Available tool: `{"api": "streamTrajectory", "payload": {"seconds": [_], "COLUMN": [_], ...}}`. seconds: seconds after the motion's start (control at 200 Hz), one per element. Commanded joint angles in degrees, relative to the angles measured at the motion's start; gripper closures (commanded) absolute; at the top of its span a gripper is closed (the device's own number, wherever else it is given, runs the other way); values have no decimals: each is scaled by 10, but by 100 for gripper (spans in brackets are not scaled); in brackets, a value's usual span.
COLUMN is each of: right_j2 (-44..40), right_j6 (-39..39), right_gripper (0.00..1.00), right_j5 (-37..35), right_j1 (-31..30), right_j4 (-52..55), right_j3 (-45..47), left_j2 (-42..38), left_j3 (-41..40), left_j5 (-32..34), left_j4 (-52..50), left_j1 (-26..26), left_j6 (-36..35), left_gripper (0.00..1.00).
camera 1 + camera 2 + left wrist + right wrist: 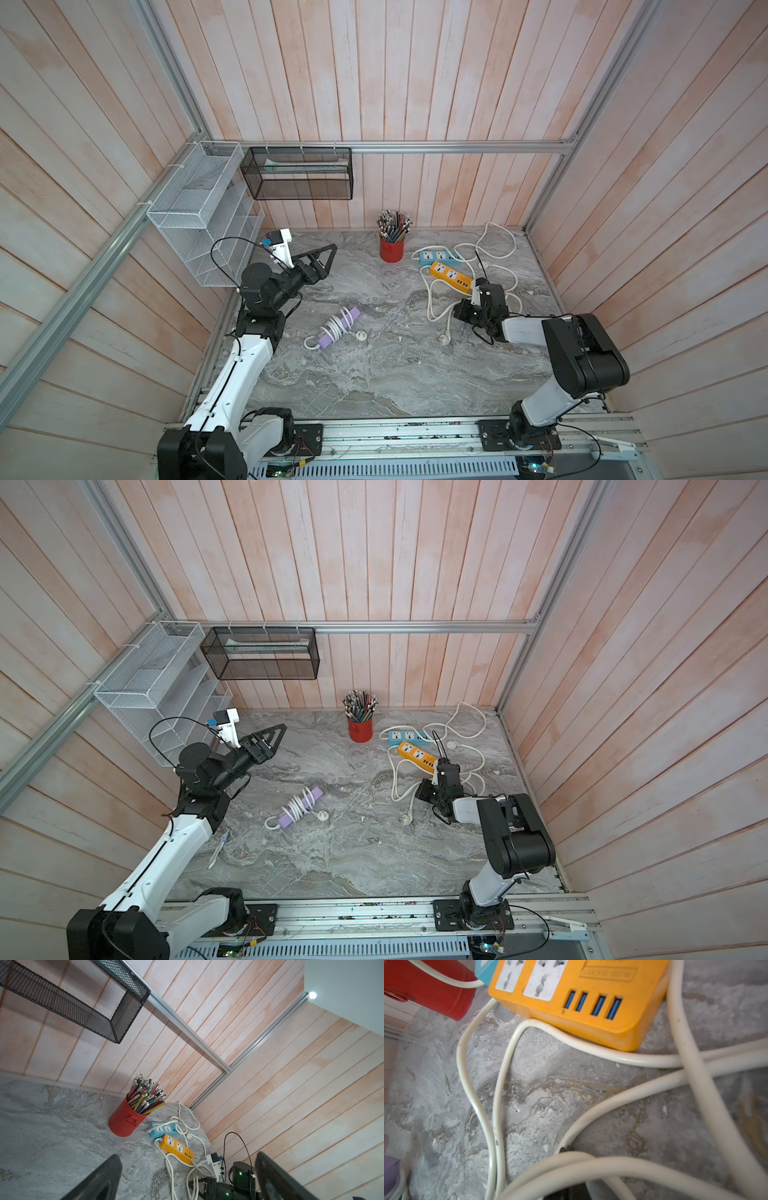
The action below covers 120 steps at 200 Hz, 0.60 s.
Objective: Unwrap the cord wrapped around the power strip
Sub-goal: Move the power cord to the center of the board.
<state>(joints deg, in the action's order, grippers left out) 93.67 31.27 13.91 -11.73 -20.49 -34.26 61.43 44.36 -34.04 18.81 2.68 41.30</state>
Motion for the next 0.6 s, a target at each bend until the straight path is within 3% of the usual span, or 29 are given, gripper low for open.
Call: {"api": "streamTrajectory", "payload": {"seconds": [0.0, 0.11, 0.215, 0.355, 0.595], "right_j2": [-24, -78, -131, -162, -105], "right_j6": [-15, -16, -7, 22, 49], "right_gripper": [91, 50, 30, 15, 11], "right_j5": [35, 51, 59, 94, 146], "right_j1": [-16, -62, -124, -185, -224], "right_j4": [14, 59, 100, 117, 86], "right_j3": [-16, -11, -9, -25, -96], "left_j2": [-22, -41, -62, -92, -93], "left_j3": [17, 17, 7, -9, -14], "left_j5": [45, 93, 154, 223, 249], "left_j4": [-118, -197, -254, -288, -292], "left_j1": [-3, -3, -3, -5, -5], "left_j6": [-55, -74, -72, -52, -34], "left_gripper": [0, 0, 0, 0, 0]}}
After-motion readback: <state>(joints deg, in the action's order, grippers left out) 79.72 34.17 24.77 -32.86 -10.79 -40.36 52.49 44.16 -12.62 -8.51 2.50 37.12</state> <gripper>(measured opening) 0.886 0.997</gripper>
